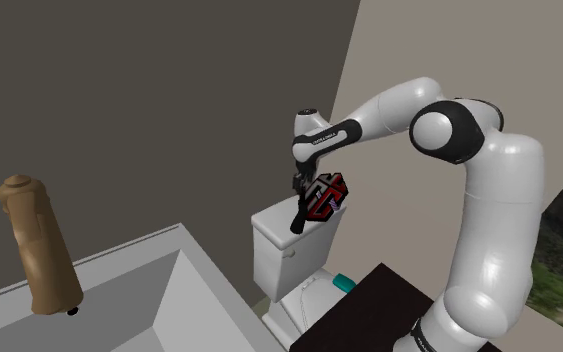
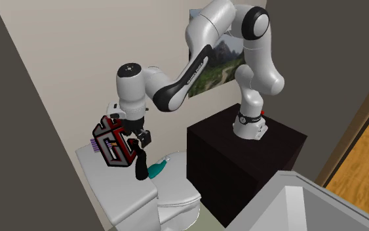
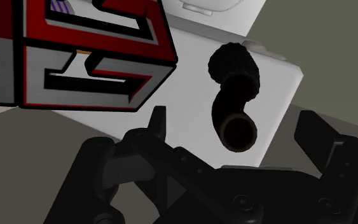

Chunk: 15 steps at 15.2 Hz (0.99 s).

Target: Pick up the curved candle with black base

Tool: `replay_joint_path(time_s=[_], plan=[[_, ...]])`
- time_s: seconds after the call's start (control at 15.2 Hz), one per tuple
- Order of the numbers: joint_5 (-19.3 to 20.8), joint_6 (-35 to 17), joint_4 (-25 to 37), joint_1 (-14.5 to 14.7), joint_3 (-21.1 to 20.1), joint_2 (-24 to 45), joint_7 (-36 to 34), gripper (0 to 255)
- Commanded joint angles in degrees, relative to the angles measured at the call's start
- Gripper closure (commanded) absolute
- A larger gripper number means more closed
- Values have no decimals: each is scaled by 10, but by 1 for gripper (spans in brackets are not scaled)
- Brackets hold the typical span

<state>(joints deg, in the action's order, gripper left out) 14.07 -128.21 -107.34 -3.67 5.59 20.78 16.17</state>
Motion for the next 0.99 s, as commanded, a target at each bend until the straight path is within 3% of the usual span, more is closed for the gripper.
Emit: replay_joint_path(time_s=[0.0, 0.26, 0.33, 0.92], plan=[[1, -12, -1, 0, 0, 11, -2, 0], [3, -27, -5, -1, 1, 22, -6, 0], [3, -28, -4, -1, 1, 23, -6, 255], [3, -27, -5, -1, 1, 22, -6, 255]])
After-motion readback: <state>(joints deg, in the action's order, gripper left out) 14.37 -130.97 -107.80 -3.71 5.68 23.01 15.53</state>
